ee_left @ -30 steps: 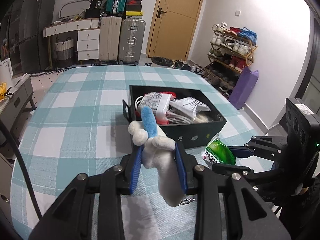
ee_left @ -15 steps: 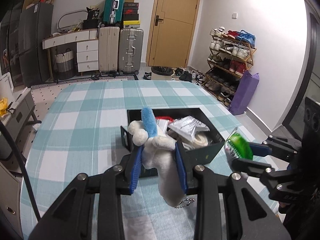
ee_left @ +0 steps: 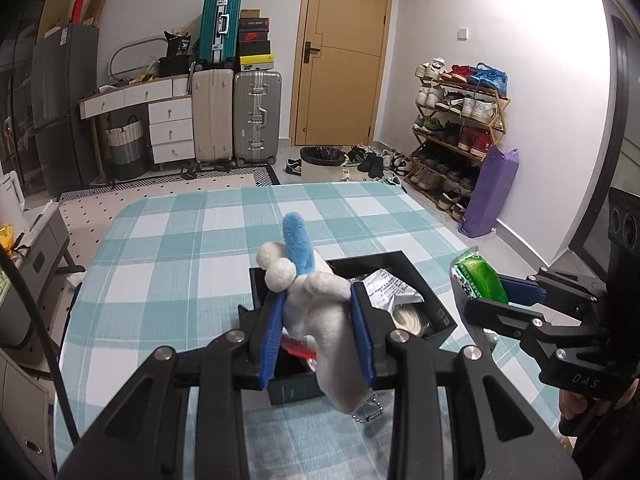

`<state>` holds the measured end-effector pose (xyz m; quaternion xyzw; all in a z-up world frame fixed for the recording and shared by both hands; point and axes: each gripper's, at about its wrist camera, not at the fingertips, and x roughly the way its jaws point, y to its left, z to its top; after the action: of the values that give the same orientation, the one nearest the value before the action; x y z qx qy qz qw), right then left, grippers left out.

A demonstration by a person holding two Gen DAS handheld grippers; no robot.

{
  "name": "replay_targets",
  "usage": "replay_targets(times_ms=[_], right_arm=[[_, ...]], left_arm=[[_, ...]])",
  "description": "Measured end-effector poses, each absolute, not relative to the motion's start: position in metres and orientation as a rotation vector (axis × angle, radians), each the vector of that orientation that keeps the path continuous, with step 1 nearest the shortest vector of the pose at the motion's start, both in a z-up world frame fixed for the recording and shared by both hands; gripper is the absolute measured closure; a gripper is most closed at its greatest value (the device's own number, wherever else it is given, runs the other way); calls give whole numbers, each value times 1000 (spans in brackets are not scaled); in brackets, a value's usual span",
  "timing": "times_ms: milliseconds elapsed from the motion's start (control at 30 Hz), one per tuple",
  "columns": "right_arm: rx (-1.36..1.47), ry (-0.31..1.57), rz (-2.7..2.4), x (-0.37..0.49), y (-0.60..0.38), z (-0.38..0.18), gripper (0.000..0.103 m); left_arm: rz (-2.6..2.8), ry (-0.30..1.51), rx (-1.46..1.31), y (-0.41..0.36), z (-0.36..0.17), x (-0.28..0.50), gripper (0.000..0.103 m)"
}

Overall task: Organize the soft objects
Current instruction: 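Carry the plush toy and sachet over the box and lower them in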

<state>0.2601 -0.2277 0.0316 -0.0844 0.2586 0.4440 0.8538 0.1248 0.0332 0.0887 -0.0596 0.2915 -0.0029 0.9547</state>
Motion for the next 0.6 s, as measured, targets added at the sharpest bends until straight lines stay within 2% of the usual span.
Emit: replay_targets(times_ms=[600], right_arm=[[-194,612,885,309,-188,8,71]], left_arm=[[-35,667,-96,31,61,173,72]])
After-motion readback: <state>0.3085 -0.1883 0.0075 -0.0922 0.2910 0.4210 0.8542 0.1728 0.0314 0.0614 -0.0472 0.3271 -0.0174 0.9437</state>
